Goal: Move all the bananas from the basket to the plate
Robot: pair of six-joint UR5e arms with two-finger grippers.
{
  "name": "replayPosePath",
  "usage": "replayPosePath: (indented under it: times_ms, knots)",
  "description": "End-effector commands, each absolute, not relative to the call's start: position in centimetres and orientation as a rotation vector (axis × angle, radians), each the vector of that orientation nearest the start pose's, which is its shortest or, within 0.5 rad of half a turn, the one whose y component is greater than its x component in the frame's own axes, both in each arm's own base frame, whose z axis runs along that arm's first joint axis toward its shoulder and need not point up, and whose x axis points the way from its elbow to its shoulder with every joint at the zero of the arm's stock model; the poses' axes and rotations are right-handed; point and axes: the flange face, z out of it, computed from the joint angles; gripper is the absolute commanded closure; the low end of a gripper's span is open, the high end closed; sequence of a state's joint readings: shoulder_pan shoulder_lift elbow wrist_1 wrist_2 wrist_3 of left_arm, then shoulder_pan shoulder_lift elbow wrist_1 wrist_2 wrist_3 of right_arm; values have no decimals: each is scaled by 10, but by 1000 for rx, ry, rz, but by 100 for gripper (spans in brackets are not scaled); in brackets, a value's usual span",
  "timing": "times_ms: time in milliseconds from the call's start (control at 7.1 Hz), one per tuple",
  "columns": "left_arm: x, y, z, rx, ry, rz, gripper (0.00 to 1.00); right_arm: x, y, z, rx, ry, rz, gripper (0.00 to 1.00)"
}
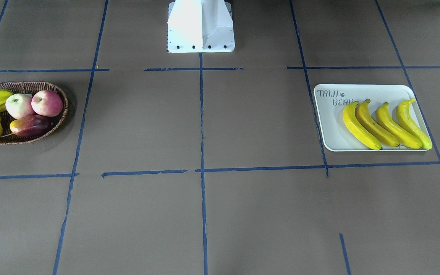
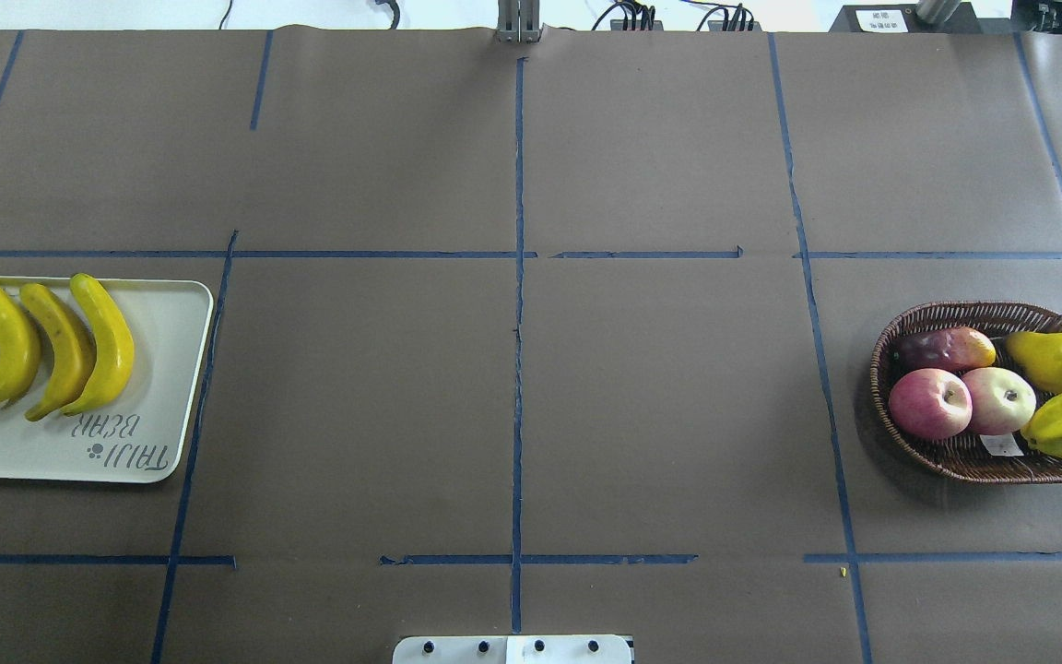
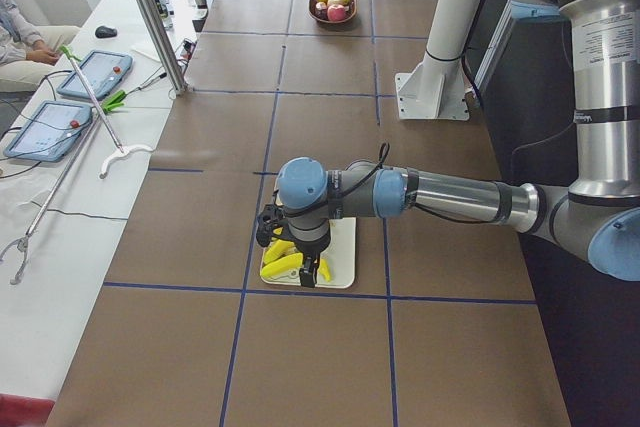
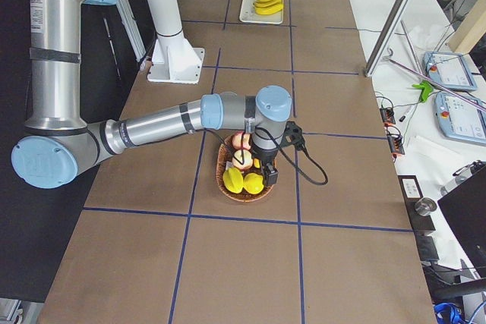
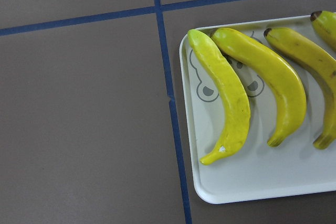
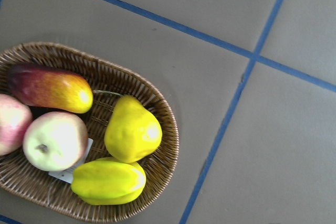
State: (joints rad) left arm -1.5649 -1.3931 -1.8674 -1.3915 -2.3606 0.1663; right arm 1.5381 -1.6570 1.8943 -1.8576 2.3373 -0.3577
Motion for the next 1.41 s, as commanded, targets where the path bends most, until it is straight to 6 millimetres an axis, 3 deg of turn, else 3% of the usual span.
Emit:
replayPosePath:
  times_ms: [0, 282, 422, 1267]
  knots:
    - [-61, -409, 625, -20, 796, 127, 0, 72, -434, 615, 21, -756, -268, 3]
    - [-61, -412, 621, 39, 789, 156, 0, 75, -421, 620, 60, -709, -148, 3]
    - [-61, -411, 621, 51, 785, 157, 0, 75, -425, 619, 91, -705, -97, 2]
    - [-61, -400, 629, 32, 785, 154, 0, 74, -425, 618, 96, -715, -99, 1]
